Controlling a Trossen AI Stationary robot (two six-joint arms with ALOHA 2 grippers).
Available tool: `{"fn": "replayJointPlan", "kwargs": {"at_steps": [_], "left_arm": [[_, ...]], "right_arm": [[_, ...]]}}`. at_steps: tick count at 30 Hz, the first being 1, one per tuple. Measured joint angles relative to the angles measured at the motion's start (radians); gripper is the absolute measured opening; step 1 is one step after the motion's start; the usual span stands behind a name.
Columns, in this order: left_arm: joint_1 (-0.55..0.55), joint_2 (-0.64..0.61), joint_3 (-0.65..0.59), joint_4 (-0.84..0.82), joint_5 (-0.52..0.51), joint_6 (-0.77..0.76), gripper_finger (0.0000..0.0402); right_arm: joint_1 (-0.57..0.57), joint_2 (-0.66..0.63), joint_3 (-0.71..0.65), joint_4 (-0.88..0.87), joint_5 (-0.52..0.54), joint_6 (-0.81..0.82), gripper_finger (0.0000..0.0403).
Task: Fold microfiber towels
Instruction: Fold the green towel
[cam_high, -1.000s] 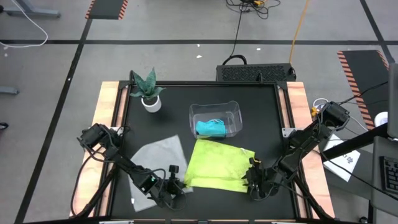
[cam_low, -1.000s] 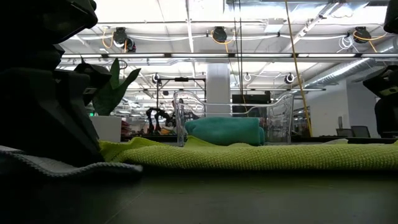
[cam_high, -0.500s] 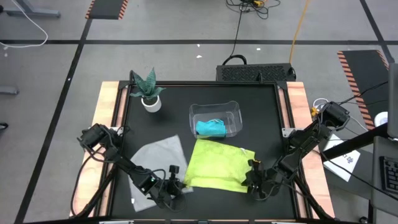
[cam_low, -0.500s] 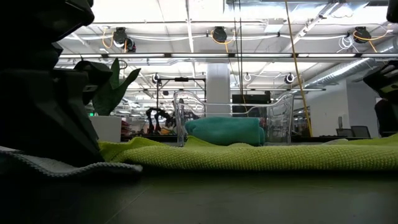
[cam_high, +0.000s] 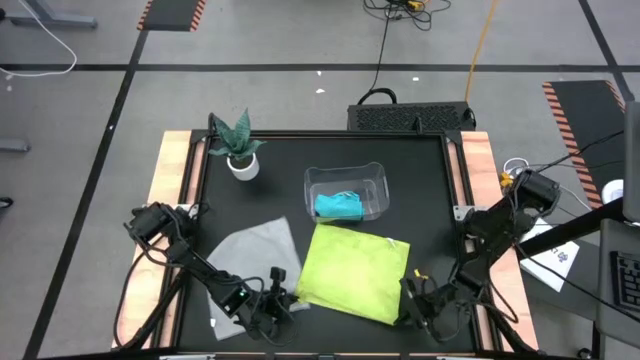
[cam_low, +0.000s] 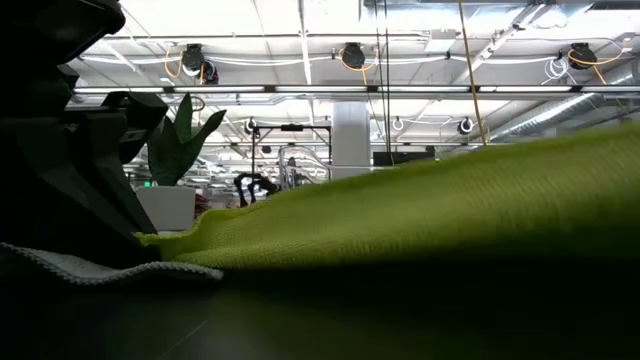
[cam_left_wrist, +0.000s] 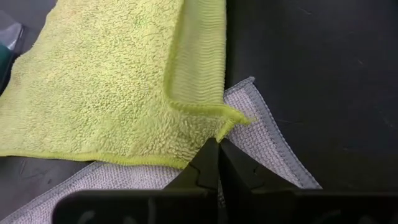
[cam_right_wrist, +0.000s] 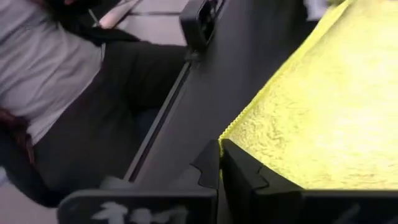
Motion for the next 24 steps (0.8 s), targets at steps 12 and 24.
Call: {"fn": "replayJointPlan", "kwargs": {"at_steps": [12, 24], "left_arm": [[-0.049, -0.047, -0.003, 0.045, 0.081, 0.07, 0.0028], [-0.111, -0.245, -0.003, 0.063, 0.096, 0.048, 0.0029]], "right_arm": [[0.025, 0.257, 0.001, 0.189, -0.053, 0.081, 0.0002], [0.031, 0.28, 0.0, 0.235, -0.049, 0.072, 0.0002]]}}
